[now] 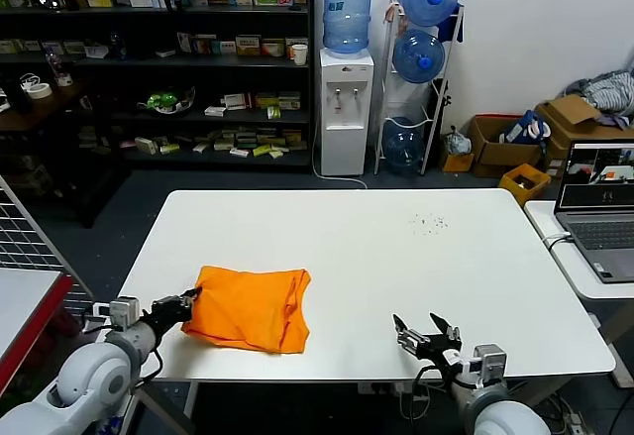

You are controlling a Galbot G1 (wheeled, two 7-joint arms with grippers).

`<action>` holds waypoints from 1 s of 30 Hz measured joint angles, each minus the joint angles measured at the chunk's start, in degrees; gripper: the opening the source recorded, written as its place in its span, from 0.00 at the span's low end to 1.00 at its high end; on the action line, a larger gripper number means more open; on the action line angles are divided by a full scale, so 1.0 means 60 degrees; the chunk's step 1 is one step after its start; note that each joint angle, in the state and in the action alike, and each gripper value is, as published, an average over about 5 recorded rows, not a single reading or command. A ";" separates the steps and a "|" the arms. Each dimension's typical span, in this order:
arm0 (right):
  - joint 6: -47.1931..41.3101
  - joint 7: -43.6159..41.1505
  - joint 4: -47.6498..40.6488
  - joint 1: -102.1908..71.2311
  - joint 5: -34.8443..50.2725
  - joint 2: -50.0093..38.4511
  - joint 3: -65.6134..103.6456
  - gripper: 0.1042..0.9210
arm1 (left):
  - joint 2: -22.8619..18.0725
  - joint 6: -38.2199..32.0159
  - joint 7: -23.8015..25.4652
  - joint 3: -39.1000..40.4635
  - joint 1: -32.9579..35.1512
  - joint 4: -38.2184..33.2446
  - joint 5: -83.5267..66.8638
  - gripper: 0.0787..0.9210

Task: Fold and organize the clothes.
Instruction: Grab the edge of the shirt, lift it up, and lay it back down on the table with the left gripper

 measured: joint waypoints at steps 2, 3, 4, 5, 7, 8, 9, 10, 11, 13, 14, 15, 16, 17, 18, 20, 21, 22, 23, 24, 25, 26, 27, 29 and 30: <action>0.0025 -0.0018 -0.0031 0.0052 0.0006 -0.0029 -0.0046 0.88 | 0.0141 -0.0047 -0.0034 -0.0236 0.0111 0.0018 0.0086 0.02; 0.0038 -0.0028 -0.0048 0.0082 0.0010 -0.0043 -0.0071 0.88 | 0.0218 -0.0073 -0.0041 -0.0352 0.0157 0.0054 0.0123 0.02; 0.0051 -0.0038 -0.0065 0.0113 0.0013 -0.0056 -0.0095 0.88 | 0.0305 -0.0103 -0.0040 -0.0468 0.0199 0.0113 0.0160 0.02; 0.0065 -0.0049 -0.0083 0.0146 0.0016 -0.0066 -0.0121 0.88 | 0.0398 -0.0136 -0.0035 -0.0581 0.0237 0.0197 0.0201 0.02; 0.0093 -0.0070 -0.0120 0.0215 0.0019 -0.0077 -0.0175 0.88 | 0.0602 -0.0217 -0.0013 -0.0789 0.0310 0.0422 0.0295 0.02; 0.0106 -0.0079 -0.0139 0.0248 0.0020 -0.0078 -0.0201 0.88 | 0.0712 -0.0267 0.0000 -0.0889 0.0344 0.0558 0.0344 0.02; 0.0119 -0.0088 -0.0157 0.0277 0.0021 -0.0078 -0.0226 0.88 | 0.0825 -0.0319 0.0012 -0.0983 0.0376 0.0702 0.0389 0.02; 0.0130 -0.0096 -0.0176 0.0305 0.0022 -0.0076 -0.0248 0.88 | 0.0943 -0.0374 0.0021 -0.1077 0.0409 0.0854 0.0433 0.02; 0.0140 -0.0102 -0.0195 0.0329 0.0022 -0.0072 -0.0267 0.88 | 0.1062 -0.0430 0.0025 -0.1167 0.0442 0.1007 0.0475 0.02; 0.0157 -0.0112 -0.0229 0.0367 0.0018 -0.0058 -0.0295 0.88 | 0.1298 -0.0532 0.0027 -0.1336 0.0510 0.1293 0.0560 0.02; 0.0164 -0.0116 -0.0244 0.0380 0.0014 -0.0048 -0.0303 0.88 | 0.1413 -0.0577 0.0021 -0.1411 0.0543 0.1414 0.0606 0.02; 0.0170 -0.0117 -0.0257 0.0389 0.0009 -0.0037 -0.0309 0.88 | 0.1520 -0.0616 0.0011 -0.1478 0.0573 0.1518 0.0649 0.02; 0.0175 -0.0119 -0.0267 0.0394 0.0002 -0.0027 -0.0312 0.88 | 0.1617 -0.0650 -0.0003 -0.1536 0.0601 0.1602 0.0685 0.02; 0.0178 -0.0120 -0.0274 0.0396 -0.0008 -0.0016 -0.0313 0.88 | 0.1697 -0.0677 -0.0018 -0.1582 0.0628 0.1664 0.0711 0.02; 0.0182 -0.0120 -0.0278 0.0394 -0.0021 -0.0004 -0.0310 0.88 | 0.1764 -0.0703 -0.0037 -0.1618 0.0653 0.1712 0.0728 0.02; 0.0186 -0.0120 -0.0278 0.0378 -0.0058 0.0031 -0.0293 0.88 | 0.1845 -0.0737 -0.0084 -0.1660 0.0695 0.1746 0.0723 0.02; 0.0187 -0.0120 -0.0272 0.0363 -0.0083 0.0055 -0.0277 0.88 | 0.1865 -0.0748 -0.0116 -0.1668 0.0708 0.1716 0.0694 0.02; 0.0188 -0.0120 -0.0262 0.0340 -0.0113 0.0083 -0.0255 0.88 | 0.1877 -0.0752 -0.0157 -0.1670 0.0715 0.1651 0.0640 0.02; 0.0188 -0.0120 -0.0245 0.0310 -0.0147 0.0115 -0.0230 0.88 | 0.1878 -0.0744 -0.0212 -0.1662 0.0711 0.1545 0.0555 0.02; 0.0187 -0.0120 -0.0222 0.0272 -0.0185 0.0150 -0.0201 0.88 | 0.1865 -0.0722 -0.0282 -0.1639 0.0696 0.1392 0.0429 0.02; 0.0185 -0.0119 -0.0195 0.0224 -0.0225 0.0187 -0.0163 0.88 | 0.1835 -0.0687 -0.0368 -0.1596 0.0667 0.1203 0.0268 0.02; 0.0183 -0.0117 -0.0164 0.0166 -0.0267 0.0225 -0.0121 0.88 | 0.1785 -0.0634 -0.0471 -0.1524 0.0619 0.0992 0.0076 0.02; 0.0180 -0.0116 -0.0129 0.0097 -0.0312 0.0267 -0.0072 0.88 | 0.1709 -0.0564 -0.0594 -0.1410 0.0539 0.0758 -0.0145 0.02; 0.0178 -0.0113 -0.0048 -0.0074 -0.0404 0.0357 0.0050 0.88 | 0.1477 -0.0396 -0.0897 -0.1053 0.0265 0.0284 -0.0647 0.02; 0.0179 -0.0113 -0.0004 -0.0177 -0.0449 0.0406 0.0120 0.88 | 0.1320 -0.0307 -0.1078 -0.0808 0.0062 0.0064 -0.0918 0.02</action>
